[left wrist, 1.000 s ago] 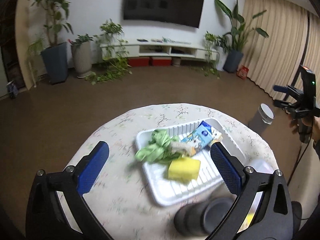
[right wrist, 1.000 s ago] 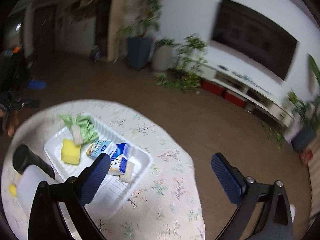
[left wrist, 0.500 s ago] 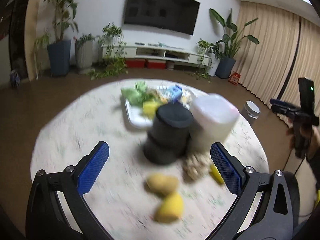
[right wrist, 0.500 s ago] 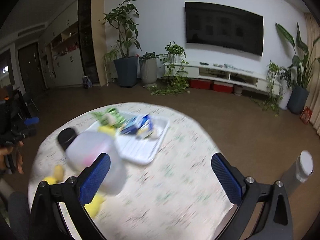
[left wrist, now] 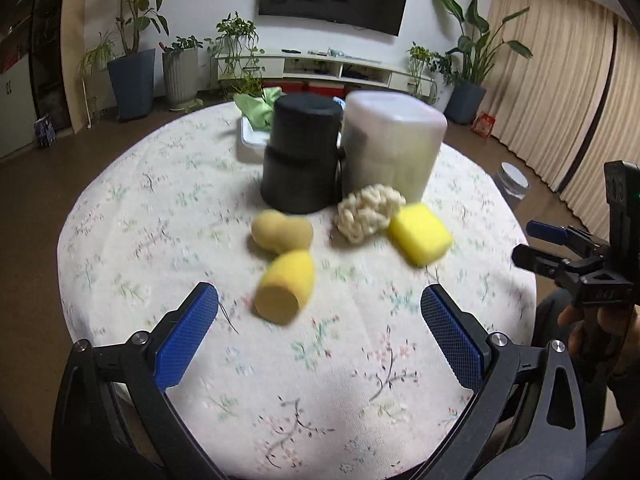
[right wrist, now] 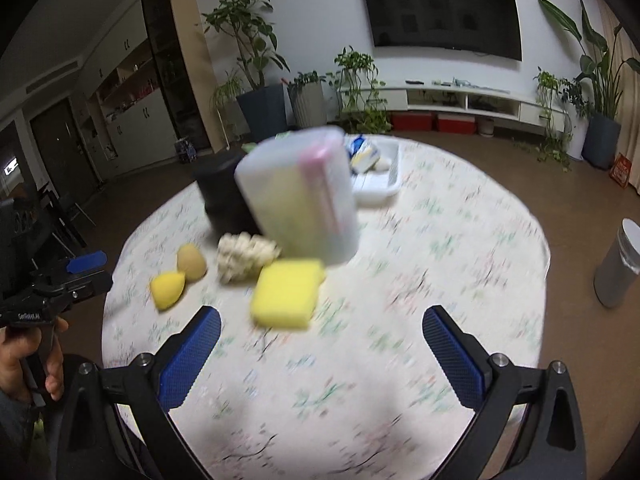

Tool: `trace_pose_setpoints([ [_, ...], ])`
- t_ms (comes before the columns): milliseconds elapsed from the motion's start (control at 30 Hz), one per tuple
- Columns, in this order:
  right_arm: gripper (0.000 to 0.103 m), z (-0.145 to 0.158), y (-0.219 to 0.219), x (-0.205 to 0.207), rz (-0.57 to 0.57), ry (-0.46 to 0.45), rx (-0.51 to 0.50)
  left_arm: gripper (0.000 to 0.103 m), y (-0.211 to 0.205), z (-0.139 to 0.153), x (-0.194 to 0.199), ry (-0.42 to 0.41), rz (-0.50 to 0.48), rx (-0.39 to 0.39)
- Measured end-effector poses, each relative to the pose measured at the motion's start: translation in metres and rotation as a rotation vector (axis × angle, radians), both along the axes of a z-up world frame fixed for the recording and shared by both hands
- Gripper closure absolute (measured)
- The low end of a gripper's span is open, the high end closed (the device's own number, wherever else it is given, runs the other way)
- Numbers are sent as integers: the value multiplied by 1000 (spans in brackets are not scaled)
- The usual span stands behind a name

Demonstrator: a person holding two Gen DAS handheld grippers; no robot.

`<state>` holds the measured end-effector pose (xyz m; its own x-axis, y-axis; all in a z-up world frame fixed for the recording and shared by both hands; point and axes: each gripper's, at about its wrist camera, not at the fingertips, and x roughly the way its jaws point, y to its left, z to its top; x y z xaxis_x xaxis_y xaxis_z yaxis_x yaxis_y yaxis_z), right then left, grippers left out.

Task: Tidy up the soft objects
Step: 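Bring both tools back over the remaining sponges on the table, then grasp the yellow egg sponge with the left tool while the right tool grasps the rectangular sponge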

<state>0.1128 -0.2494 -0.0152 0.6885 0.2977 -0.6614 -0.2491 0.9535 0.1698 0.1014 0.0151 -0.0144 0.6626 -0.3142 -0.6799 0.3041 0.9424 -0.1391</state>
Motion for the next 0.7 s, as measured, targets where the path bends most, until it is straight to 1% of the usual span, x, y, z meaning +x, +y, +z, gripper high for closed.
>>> trace_pose_setpoints([
  [133,0,-19,13,-3,-10,46,-16,0,-4,-12,2,29,23,14],
  [200,0,-23,17,-1,-9,61,-26,0,-4,-15,8,44,24,6],
  [300,0,-26,23,2,-17,60,-53,0,-2,-22,20,67,43,9],
  [433,0,-29,30,11,-16,53,-73,0,-2,-26,32,67,59,24],
  [533,0,-33,34,22,-19,67,-74,0,-1,-33,42,87,67,33],
  [600,0,-34,37,30,-16,69,-68,0,0,-37,47,99,65,25],
  [700,0,-36,45,45,-8,74,-90,0,-1,-40,50,100,63,26],
])
